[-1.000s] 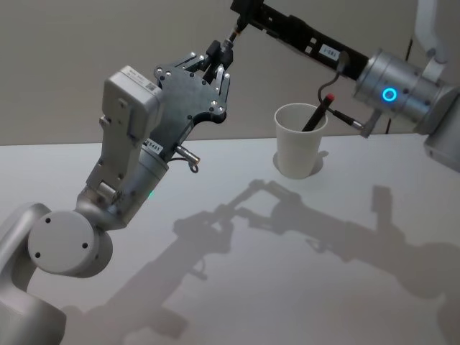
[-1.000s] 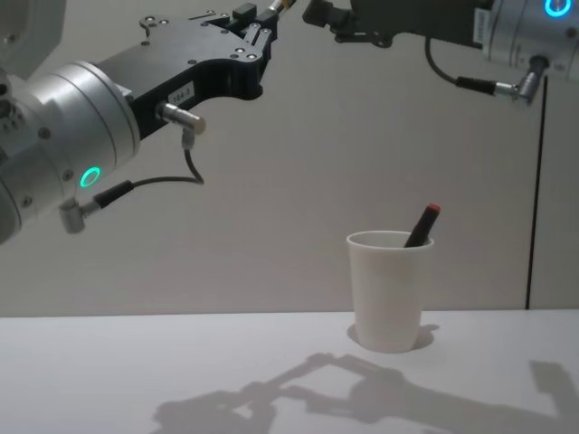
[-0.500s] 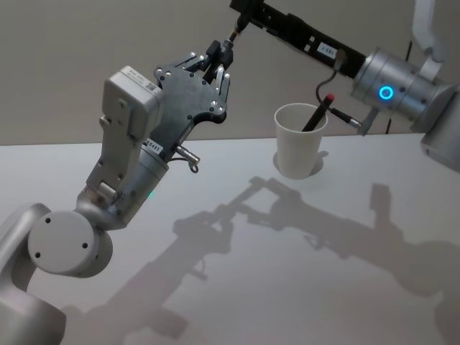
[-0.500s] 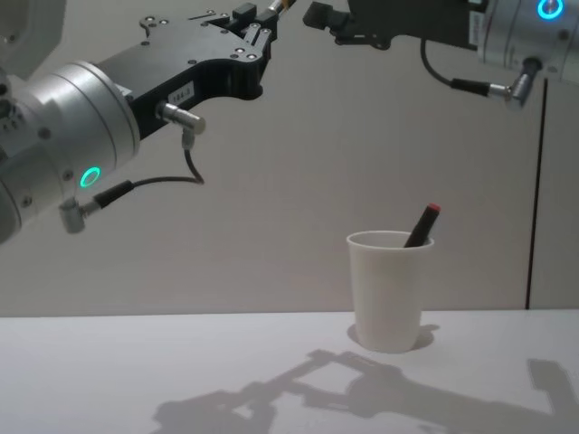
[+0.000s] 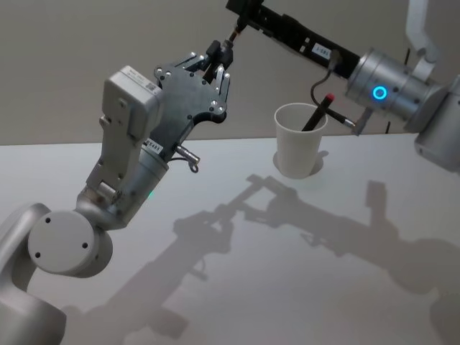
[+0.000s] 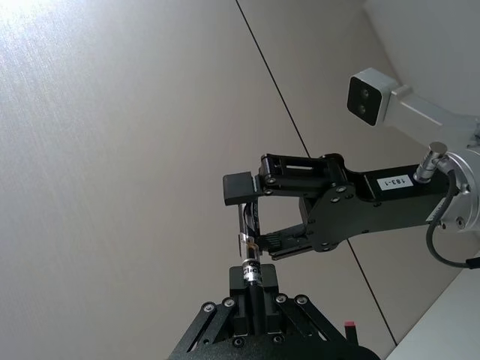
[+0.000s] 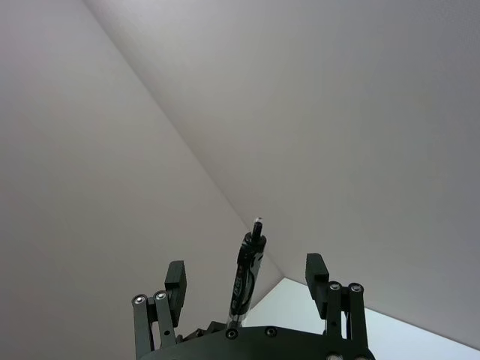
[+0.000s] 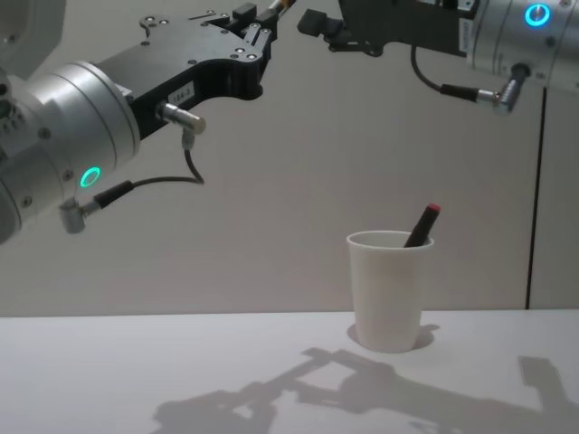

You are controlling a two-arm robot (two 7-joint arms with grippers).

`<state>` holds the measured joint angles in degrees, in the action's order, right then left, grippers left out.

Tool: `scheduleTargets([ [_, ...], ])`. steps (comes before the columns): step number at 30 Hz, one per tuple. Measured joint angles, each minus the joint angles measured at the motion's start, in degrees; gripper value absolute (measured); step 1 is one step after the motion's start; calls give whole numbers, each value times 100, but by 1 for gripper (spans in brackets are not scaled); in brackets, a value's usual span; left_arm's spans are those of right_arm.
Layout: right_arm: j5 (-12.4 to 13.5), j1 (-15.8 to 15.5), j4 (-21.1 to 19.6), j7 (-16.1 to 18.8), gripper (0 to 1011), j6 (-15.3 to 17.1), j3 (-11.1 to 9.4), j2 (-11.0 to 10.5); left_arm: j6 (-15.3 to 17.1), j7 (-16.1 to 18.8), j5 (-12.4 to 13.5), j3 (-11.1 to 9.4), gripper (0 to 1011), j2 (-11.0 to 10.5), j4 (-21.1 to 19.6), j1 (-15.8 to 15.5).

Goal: Place the pen into the pen holder.

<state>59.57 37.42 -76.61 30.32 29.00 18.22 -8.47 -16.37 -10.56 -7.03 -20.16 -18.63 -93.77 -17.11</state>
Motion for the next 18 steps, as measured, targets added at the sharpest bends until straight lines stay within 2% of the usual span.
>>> scheduleTargets([
  [18, 92, 29, 78, -28, 1002, -43, 48, 19, 0, 0, 0, 0, 124, 0, 0, 0],
])
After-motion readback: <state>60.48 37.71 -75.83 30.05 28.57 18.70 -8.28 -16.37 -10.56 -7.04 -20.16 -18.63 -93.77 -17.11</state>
